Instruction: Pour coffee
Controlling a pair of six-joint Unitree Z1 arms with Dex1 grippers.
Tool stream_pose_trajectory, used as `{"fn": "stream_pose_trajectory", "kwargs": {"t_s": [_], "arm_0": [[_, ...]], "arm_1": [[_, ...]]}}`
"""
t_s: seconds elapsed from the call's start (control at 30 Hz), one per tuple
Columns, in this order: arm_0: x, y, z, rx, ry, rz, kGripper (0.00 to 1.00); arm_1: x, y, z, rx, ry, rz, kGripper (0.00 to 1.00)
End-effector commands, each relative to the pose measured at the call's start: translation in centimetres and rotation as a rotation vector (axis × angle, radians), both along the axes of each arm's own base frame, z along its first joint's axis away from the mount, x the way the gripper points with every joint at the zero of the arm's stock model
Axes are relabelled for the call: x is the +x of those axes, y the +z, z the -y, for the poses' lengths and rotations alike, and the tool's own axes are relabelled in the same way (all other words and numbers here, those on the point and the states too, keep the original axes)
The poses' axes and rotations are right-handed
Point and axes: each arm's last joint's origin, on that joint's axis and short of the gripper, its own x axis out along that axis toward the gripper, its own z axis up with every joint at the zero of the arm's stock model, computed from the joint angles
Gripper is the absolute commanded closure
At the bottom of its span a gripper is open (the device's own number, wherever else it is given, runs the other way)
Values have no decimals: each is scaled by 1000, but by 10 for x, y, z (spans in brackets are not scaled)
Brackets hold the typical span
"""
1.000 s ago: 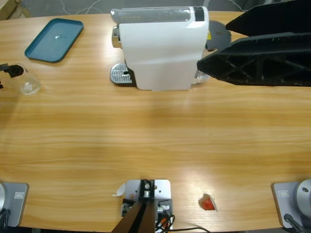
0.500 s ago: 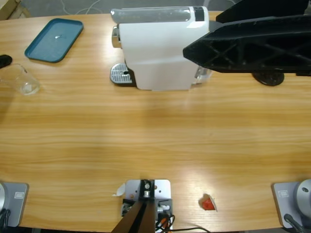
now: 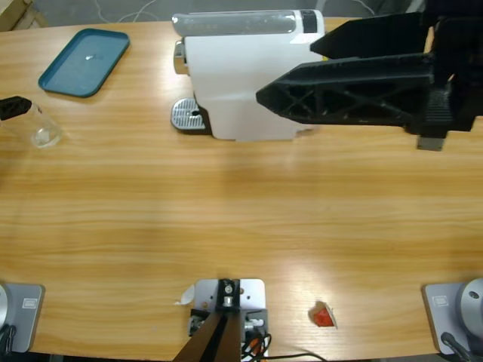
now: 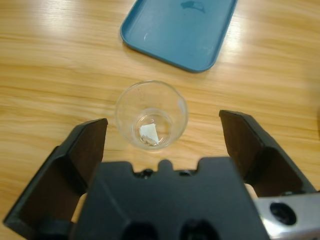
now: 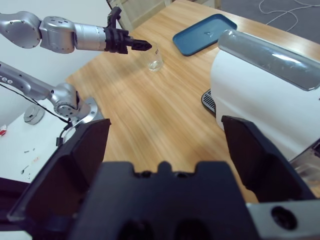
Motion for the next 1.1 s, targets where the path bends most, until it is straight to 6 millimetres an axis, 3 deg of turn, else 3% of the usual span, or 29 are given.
{"fn": "stream_pose_trajectory", "kwargs": {"t_s": [0.03,0.37,0.63,0.73,0.83,0.93,0.97,1.1], "arm_0": [[5,-21,-5,36,6,-106,36],[25,-32,-2,44,-2,-118,38],[36,-40,-2,46,3,-123,207],[36,-43,-3,53,-1,-136,428],[36,-47,-3,56,-3,-155,544],[35,-47,0,53,-40,-159,947],[33,-45,1,52,-54,-146,1000],[32,-33,16,32,-238,-94,1000]], "arm_1": [[4,-30,-8,-49,-13,-50,0],[6,-35,-11,-56,-9,-59,0],[7,-37,-13,-58,-13,-69,0],[8,-37,-13,-58,-16,-71,0],[9,-37,-15,-51,-18,-70,0],[8,-36,-14,-47,-19,-69,0],[8,-35,-14,-45,-19,-68,0],[8,-35,-14,-45,-20,-68,0]]}}
